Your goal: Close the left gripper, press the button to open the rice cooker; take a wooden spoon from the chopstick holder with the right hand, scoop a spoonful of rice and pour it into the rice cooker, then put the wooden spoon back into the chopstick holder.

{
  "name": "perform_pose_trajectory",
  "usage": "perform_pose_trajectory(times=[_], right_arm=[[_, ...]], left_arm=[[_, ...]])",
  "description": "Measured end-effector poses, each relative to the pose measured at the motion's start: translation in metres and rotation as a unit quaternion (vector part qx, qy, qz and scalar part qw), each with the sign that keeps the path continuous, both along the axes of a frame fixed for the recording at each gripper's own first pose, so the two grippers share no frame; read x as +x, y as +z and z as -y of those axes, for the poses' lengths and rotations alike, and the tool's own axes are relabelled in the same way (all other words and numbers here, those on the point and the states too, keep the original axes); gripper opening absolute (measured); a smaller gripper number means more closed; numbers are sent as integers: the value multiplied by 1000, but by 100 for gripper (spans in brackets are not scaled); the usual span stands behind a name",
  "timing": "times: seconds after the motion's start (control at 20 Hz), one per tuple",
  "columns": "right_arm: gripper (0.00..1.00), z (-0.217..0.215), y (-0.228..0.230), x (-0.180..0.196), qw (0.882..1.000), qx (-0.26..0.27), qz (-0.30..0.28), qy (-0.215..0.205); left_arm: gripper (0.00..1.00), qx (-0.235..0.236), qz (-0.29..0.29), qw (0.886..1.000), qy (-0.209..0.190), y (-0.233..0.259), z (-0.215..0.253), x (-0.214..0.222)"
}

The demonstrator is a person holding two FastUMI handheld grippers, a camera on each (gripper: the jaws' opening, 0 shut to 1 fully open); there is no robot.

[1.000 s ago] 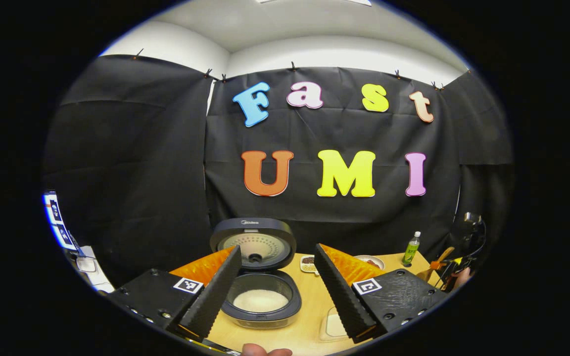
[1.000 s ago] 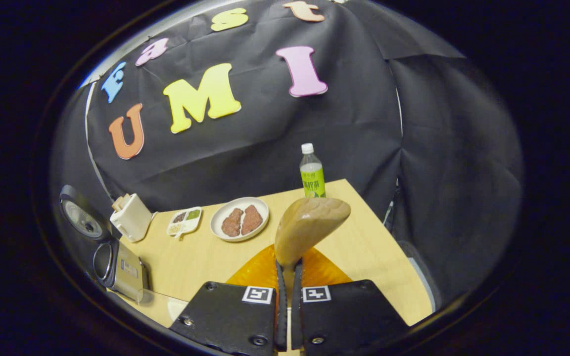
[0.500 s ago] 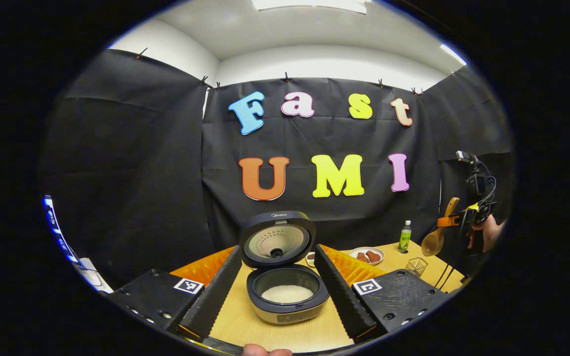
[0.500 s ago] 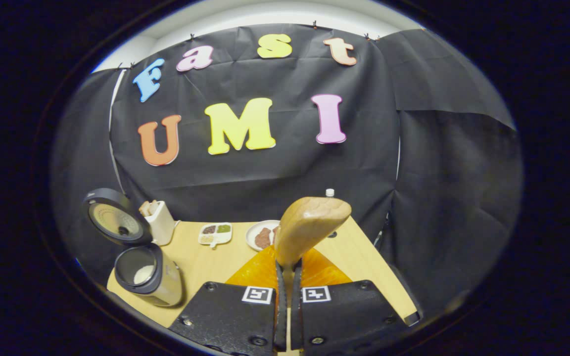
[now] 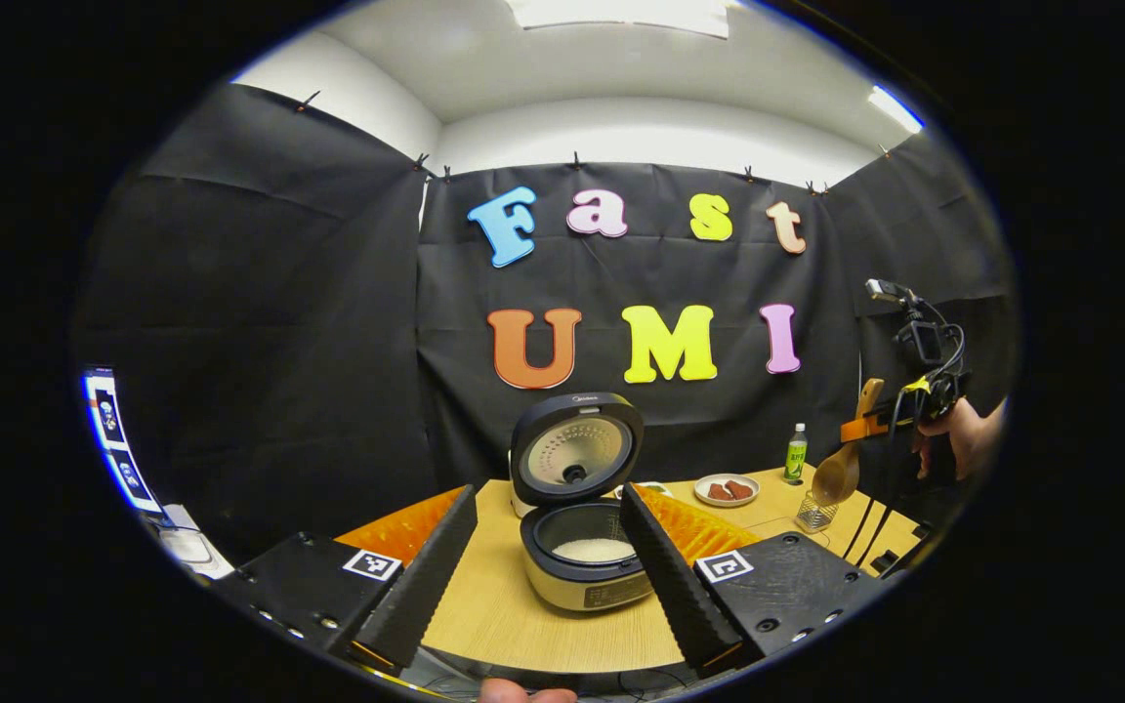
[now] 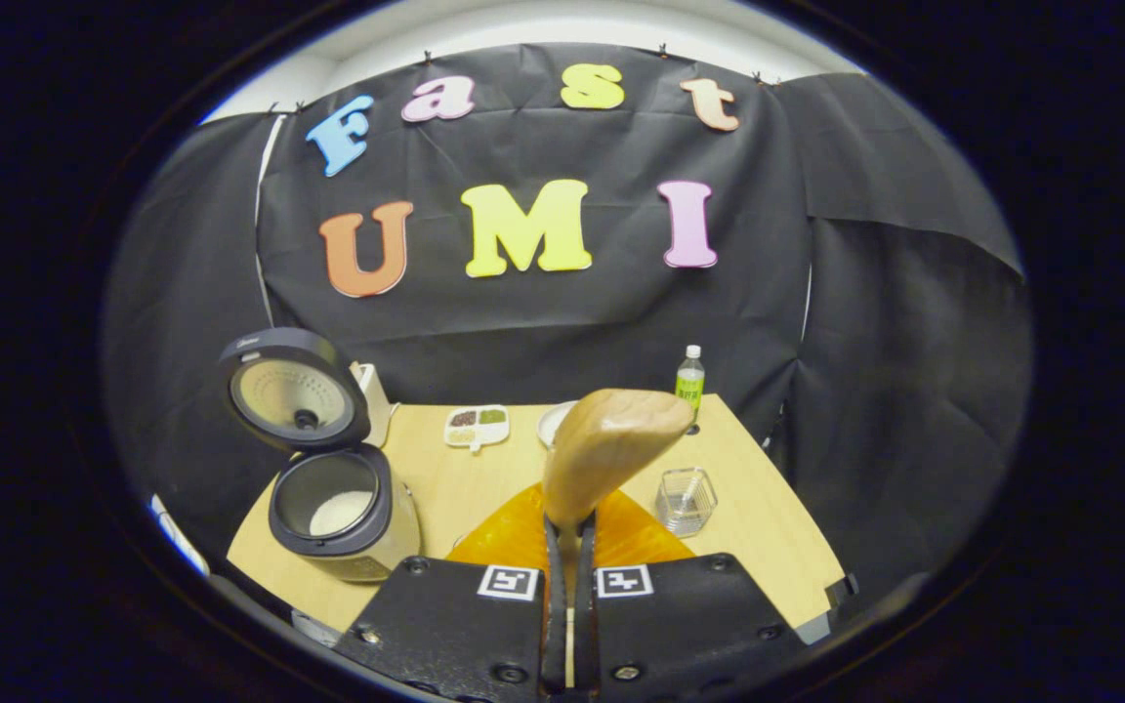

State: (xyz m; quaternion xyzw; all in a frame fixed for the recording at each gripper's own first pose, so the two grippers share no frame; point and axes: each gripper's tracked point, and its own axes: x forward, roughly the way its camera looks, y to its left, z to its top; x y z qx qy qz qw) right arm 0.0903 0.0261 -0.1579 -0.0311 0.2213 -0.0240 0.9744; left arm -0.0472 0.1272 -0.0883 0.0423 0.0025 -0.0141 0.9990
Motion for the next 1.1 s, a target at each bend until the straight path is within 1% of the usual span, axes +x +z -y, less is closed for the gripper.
perform_pose_trajectory(times=[0.2,0.45,0.55,0.65,0.7,0.85,1.0,1.1], right_arm=[[8,-6,-15,-1,1000,-6,-8,20],[8,12,-41,7,1000,7,-15,14],[8,23,-57,11,1000,3,-21,11],[8,35,-77,17,999,-20,-28,13],[8,37,-89,19,999,-23,-36,17],[8,37,-122,36,997,-41,-55,26],[8,39,-155,58,993,-98,-66,25],[8,34,-175,70,989,-132,-67,28]], left_arm=[[94,-4,-1,1000,5,-5,4,-4],[94,-3,1,1000,24,-3,-5,-11],[94,-5,-2,999,42,0,-13,-12],[94,-23,-5,999,49,5,-12,-10],[95,-29,-8,998,51,8,-10,-9],[94,-29,-12,998,63,11,-12,0],[94,-22,-25,997,72,9,-13,7],[95,-27,-36,996,77,10,-12,11]])
